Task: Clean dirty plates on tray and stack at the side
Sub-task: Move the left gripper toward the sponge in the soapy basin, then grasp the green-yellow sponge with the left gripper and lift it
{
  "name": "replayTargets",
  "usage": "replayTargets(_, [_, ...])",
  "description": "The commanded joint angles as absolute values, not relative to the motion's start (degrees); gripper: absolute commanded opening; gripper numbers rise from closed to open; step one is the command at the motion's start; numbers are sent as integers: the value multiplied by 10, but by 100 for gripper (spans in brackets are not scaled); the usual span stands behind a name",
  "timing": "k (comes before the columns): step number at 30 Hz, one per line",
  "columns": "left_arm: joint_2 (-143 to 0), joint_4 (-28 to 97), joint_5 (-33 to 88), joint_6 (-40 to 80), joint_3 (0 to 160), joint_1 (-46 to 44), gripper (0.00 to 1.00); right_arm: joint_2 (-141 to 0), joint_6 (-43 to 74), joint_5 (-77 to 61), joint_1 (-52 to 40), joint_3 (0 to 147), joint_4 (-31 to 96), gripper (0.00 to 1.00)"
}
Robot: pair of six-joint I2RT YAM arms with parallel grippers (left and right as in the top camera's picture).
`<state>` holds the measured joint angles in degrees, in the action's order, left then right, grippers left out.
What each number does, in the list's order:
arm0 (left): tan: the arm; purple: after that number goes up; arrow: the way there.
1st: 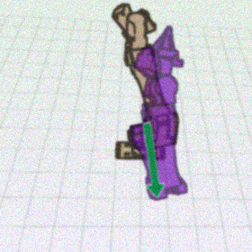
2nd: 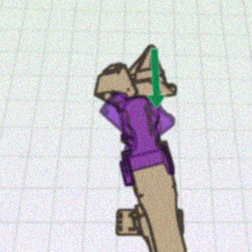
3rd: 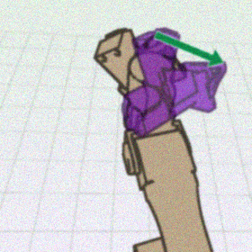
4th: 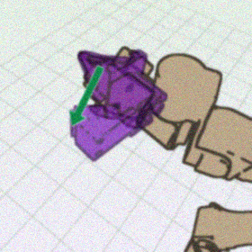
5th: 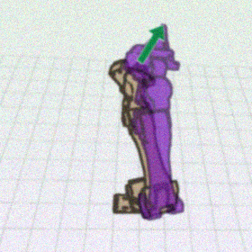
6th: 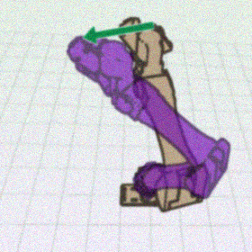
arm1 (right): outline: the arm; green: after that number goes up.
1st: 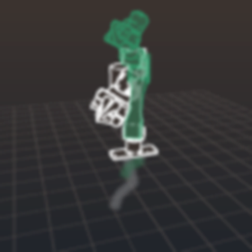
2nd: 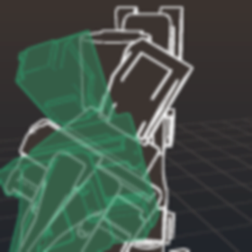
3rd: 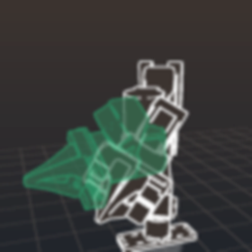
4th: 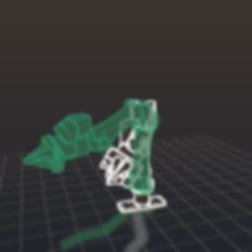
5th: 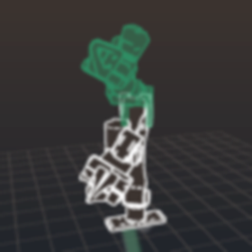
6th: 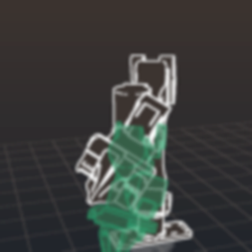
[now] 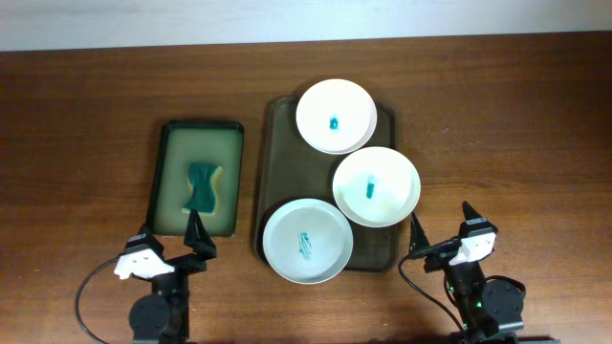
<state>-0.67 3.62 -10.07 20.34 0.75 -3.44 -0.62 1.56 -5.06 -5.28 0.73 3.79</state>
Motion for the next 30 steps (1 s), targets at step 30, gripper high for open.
replayTargets(30, [-555, 256, 90, 136, 521, -32, 99, -458, 41, -223, -48, 588, 427, 98])
